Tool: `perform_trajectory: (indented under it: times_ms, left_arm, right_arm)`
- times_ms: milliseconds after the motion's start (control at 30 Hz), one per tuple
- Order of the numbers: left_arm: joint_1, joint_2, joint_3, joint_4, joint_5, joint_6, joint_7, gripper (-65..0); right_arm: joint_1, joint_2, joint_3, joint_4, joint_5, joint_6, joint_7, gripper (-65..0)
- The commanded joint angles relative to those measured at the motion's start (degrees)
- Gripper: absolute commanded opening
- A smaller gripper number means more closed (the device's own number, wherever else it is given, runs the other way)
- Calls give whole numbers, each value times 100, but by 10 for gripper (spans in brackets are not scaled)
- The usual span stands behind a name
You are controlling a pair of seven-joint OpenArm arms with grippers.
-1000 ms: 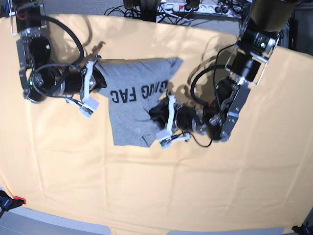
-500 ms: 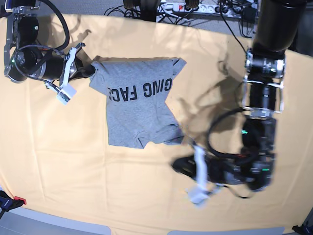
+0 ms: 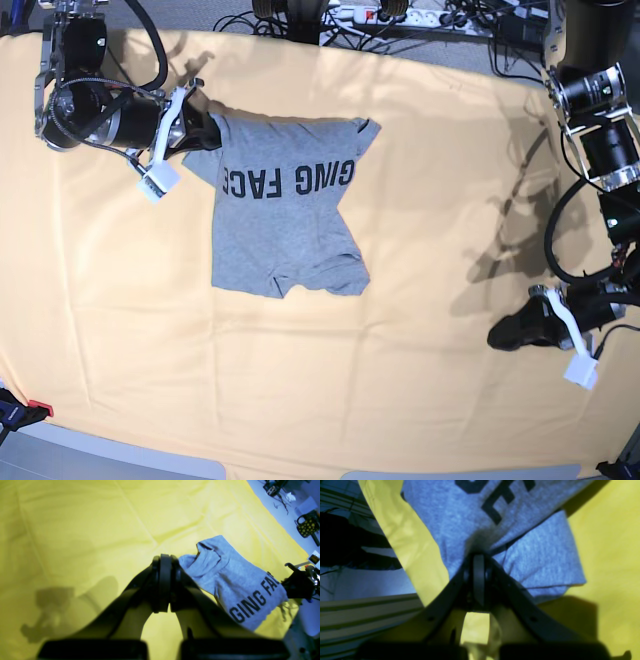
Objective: Layout the t-shirt on the table in an organized manner, then fold the t-shirt properly
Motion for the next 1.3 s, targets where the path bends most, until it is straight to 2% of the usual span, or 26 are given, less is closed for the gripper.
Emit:
perform_trajectory:
  times_ms: [0,67,133,300,433,567,700,833,1000,1133,1267]
  left_arm:
    - [-85,-37,-2,90,-280,4,-103,-650]
    - [87,-57,-2,90,-501,2,-103,-650]
    - [273,-72,-2,90,-809,2,-103,-650]
    - [623,-70,-2,90,-1631,-81,-103,-650]
    - [649,-129,-2,111,-1631,-166,-103,-650]
    - [691,-260,-2,118,-1631,-111,-103,-650]
    - [984,-245,-2,413,-1631,-37,-103,-650]
    - [1639,-251,-9,1386,-1631,-35,-103,-650]
    - [2826,-439,-98,3412,-1631,-35,-103,-650]
    - [3906,-634,-660,4913,-1631,-35,-103,-650]
    - [5104,-715,-1475,5799,-1631,131,-103,-650]
  right_arm:
    - [66,15,26,98,245,32,-98,-650]
    - [46,4,26,103,603,32,-389,-650]
    - [-44,7,28,116,859,32,-450,-650]
    - [-208,7,138,164,874,32,-450,-650]
    - [-157,4,597,573,896,32,-35,-650]
    - [-243,-92,1200,1128,905,32,-22,-650]
    - [-487,-251,1832,1582,1093,32,-61,-650]
    - [-791,-557,2476,2046,1512,32,-341,-650]
    - [-1401,-789,3252,2509,2040,32,-450,-650]
    - [-2190,-852,3788,2667,2040,32,-450,-650]
    - [-3034,-964,4332,2667,2040,32,-450,-650]
